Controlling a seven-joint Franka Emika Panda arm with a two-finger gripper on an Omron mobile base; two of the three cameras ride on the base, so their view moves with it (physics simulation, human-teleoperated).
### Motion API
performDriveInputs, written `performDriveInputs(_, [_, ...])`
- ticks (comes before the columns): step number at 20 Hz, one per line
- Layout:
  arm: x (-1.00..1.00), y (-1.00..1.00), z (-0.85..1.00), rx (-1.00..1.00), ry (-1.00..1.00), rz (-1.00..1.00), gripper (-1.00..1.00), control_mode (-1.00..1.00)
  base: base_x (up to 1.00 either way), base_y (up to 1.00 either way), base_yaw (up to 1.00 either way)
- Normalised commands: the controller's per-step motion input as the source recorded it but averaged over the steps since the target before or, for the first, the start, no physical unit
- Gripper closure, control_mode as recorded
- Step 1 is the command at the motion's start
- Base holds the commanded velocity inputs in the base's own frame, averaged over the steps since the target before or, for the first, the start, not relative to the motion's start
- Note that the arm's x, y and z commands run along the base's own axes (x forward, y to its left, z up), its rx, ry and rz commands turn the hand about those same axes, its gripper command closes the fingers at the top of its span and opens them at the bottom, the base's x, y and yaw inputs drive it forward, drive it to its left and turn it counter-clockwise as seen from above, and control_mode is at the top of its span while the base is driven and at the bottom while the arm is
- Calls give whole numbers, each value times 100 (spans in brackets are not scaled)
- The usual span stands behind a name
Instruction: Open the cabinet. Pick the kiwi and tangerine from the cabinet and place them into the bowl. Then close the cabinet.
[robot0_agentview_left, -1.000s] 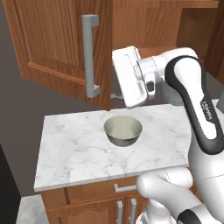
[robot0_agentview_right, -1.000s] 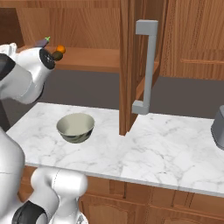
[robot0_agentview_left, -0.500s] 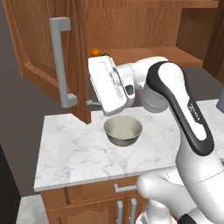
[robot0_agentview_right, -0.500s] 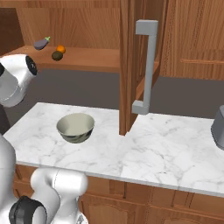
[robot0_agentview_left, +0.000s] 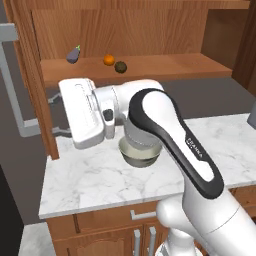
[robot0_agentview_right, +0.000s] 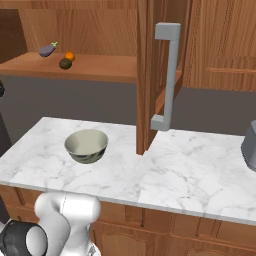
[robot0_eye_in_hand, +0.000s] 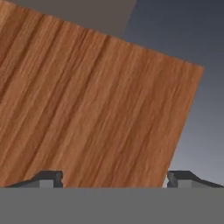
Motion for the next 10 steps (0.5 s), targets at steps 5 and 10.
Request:
performDriveInputs(5, [0,-17,16,4,-1,0,-100,-100,0,0,0])
performDriveInputs(10, [0,-96,71,1,0,-6,-100,-100,0,0,0])
